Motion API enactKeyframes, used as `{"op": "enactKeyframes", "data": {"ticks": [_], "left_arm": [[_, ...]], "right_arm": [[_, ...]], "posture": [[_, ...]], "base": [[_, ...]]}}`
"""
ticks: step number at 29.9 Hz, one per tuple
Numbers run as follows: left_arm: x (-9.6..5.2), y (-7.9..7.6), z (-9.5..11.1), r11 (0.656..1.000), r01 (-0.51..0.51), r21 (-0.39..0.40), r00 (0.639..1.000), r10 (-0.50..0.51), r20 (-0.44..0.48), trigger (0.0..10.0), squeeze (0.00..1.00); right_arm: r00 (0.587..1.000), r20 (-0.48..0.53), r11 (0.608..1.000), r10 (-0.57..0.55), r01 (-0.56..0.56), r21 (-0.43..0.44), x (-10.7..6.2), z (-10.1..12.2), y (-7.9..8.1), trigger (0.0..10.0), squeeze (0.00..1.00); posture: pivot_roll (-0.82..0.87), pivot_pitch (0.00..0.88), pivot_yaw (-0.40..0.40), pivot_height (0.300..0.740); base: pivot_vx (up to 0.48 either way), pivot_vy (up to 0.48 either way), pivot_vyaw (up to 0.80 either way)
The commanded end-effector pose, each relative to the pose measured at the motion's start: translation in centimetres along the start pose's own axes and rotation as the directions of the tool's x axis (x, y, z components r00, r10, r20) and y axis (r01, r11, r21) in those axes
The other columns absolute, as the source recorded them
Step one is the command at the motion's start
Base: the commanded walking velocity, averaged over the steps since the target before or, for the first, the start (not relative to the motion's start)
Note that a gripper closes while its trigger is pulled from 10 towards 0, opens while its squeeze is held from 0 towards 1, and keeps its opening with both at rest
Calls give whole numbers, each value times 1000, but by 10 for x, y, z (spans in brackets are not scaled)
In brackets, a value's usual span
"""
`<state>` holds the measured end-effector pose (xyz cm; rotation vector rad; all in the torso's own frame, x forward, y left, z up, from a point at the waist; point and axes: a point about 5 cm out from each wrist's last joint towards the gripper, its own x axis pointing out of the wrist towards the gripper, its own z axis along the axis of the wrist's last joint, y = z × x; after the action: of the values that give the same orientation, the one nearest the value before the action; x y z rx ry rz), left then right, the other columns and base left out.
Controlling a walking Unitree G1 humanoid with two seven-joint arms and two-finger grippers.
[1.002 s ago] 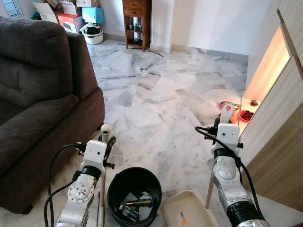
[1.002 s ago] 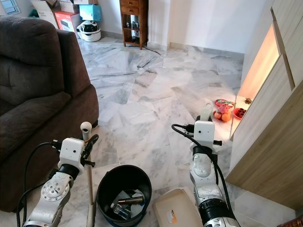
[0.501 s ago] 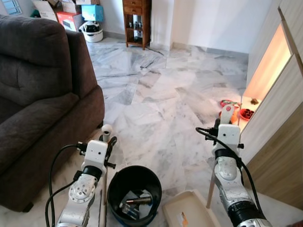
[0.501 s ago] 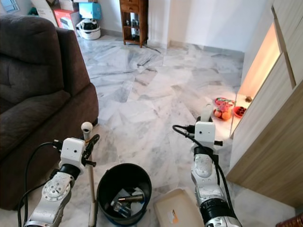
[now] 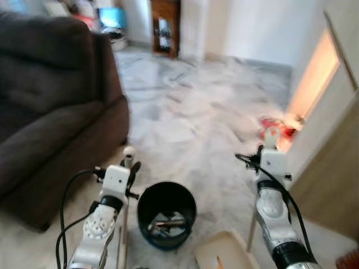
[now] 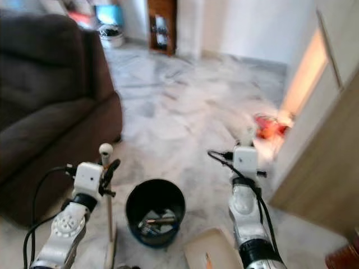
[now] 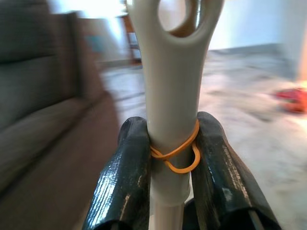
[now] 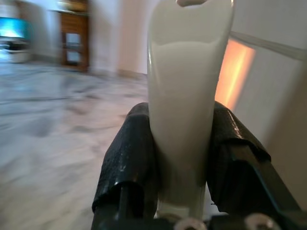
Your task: Sweep floor
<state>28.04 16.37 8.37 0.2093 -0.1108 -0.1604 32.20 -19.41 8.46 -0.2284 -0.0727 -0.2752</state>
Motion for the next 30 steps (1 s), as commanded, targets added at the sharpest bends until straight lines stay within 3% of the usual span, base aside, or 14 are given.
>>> {"op": "enactKeyframes", "data": {"ticks": [1, 11, 30], "left_arm": [[-1, 1, 1, 1000, 5, 23, 1000, -5, 8, 10000, 0], [0, 3, 2, 1000, 7, 30, 1000, -7, 9, 10000, 0], [1, 2, 0, 999, 7, 37, 1000, -7, -5, 10000, 0]], "right_arm": [[1000, 18, 1000, 16, -16, 13, 0, 4, 7, 10000, 0], [1000, 20, 1000, 6, -7, 14, 1, 5, 5, 10000, 0], [998, -50, 999, 30, -27, 43, -2, -7, 11, 10000, 0]], "posture": [[52, 0, 11, 740], [61, 0, 16, 740], [77, 0, 7, 740]], "base": [[-326, 0, 0], [-318, 0, 0], [0, 0, 0]]}}
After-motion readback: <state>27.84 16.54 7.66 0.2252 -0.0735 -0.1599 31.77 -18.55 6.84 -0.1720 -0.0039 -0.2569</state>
